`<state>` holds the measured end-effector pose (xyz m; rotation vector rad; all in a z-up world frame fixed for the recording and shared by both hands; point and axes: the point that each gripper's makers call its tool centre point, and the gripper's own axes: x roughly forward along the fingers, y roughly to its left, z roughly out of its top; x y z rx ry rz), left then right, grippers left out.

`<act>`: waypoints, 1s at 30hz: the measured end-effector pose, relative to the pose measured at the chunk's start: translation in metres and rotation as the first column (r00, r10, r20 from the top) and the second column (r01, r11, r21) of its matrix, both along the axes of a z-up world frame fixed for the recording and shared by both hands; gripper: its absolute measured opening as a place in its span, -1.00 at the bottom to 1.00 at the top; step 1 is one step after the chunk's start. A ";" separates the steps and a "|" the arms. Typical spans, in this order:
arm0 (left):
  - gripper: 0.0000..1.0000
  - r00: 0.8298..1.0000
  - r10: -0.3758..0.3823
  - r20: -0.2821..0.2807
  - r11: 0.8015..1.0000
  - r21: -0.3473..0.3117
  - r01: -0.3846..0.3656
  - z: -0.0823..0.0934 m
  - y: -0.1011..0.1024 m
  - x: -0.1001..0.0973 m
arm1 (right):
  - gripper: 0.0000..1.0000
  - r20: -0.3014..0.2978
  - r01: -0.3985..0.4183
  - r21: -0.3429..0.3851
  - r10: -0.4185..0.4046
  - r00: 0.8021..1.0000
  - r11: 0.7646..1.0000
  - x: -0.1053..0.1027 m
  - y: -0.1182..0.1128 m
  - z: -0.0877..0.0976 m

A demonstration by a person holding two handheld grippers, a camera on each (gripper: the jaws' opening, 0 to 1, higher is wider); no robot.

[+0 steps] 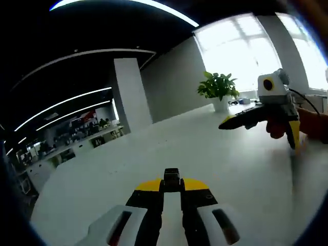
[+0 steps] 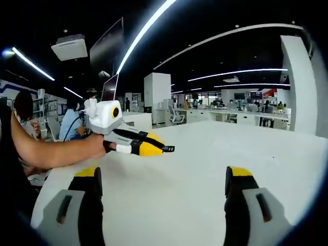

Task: Snap the two parts of the plastic buckle together until the buckle closes and remains connected.

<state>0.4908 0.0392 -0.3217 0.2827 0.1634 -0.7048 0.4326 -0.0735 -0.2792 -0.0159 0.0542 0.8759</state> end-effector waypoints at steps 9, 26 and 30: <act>-0.81 0.997 0.064 -0.030 0.997 -0.047 -0.066 0.003 0.015 0.008 | 1.00 0.054 0.136 0.000 -0.136 0.989 0.991 0.017 -0.027 0.012; -0.80 0.987 0.137 -0.088 0.972 -0.178 -0.151 0.009 0.030 0.018 | 1.00 0.045 0.145 -0.023 -0.144 0.989 0.989 -0.026 -0.055 -0.003; -0.80 0.988 0.131 -0.085 0.977 -0.156 -0.143 0.005 0.026 0.019 | 1.00 0.063 0.156 -0.025 -0.154 0.986 0.987 -0.031 -0.061 -0.004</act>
